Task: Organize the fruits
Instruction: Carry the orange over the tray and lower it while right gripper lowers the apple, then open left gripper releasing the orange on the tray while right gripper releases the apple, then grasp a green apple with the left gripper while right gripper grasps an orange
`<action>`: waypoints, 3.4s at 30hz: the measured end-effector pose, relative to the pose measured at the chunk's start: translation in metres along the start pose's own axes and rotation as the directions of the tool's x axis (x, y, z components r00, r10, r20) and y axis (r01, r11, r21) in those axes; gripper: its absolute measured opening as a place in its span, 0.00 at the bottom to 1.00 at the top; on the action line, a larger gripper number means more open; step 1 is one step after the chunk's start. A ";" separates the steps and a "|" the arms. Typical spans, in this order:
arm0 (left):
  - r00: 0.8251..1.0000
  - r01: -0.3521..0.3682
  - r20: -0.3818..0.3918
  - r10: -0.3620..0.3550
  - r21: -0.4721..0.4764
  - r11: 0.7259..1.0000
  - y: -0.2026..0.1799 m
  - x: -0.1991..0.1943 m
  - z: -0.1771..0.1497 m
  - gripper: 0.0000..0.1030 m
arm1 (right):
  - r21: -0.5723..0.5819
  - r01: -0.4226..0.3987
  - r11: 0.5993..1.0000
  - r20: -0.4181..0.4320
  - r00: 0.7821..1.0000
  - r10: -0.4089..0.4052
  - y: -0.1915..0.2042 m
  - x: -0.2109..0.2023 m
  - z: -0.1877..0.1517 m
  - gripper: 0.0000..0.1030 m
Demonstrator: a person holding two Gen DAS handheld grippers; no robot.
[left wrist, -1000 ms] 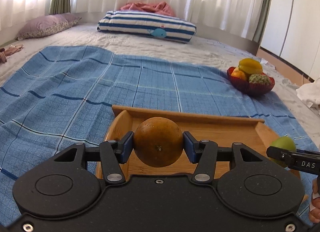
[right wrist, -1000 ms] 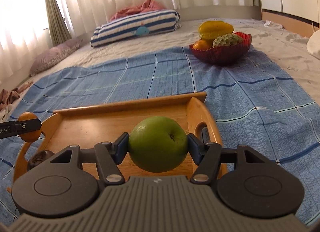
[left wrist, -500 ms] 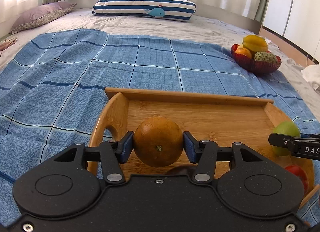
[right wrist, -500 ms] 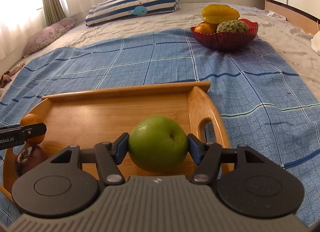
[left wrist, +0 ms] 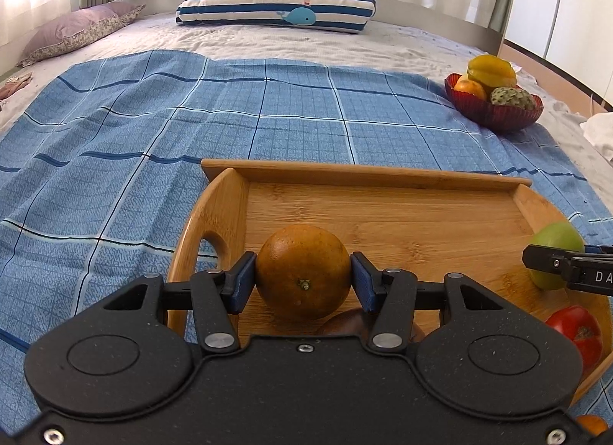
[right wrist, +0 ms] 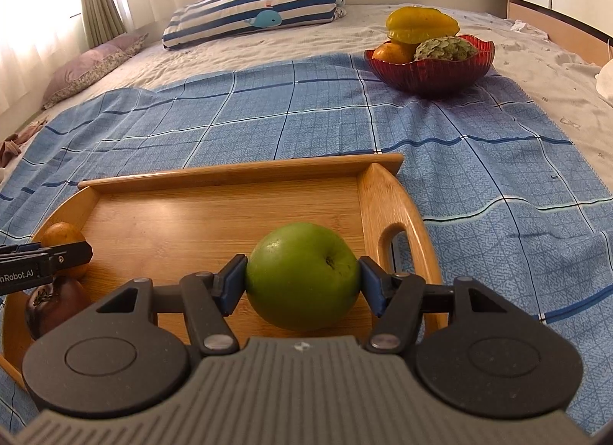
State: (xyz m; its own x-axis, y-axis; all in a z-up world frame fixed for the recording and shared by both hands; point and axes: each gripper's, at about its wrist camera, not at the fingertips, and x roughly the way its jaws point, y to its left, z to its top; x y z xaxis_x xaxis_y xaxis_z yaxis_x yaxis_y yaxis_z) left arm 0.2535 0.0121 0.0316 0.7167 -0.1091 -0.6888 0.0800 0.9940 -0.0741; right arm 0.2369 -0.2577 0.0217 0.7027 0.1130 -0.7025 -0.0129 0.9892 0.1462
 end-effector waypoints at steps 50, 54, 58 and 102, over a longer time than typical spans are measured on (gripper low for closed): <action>0.953 0.169 0.252 -0.169 0.022 0.985 -0.002 -0.151 -0.086 0.98 | -0.155 0.088 0.984 0.400 0.916 -0.019 0.034 -0.138 -0.111 1.00; 0.952 0.163 0.261 -0.160 0.010 0.987 -0.005 -0.158 -0.106 0.99 | -0.162 0.122 0.979 0.424 0.905 -0.043 0.040 -0.143 -0.140 1.00; 0.946 0.153 0.291 -0.143 -0.011 0.988 -0.006 -0.165 -0.125 1.00 | -0.151 0.107 0.983 0.439 0.898 -0.031 0.044 -0.150 -0.161 0.99; 0.934 0.193 0.261 -0.243 0.202 0.960 -0.053 -0.160 -0.170 0.79 | -0.144 0.033 0.989 0.378 0.925 0.024 0.048 -0.142 -0.192 0.66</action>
State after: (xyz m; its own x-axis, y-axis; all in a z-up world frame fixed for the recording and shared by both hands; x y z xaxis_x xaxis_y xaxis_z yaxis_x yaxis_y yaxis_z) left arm 0.0167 -0.0224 0.0227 0.8312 -0.3437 -0.4370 0.3552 0.9330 -0.0581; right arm 0.0001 -0.2085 -0.0057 0.9190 0.0930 -0.3832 -0.0922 0.9955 0.0207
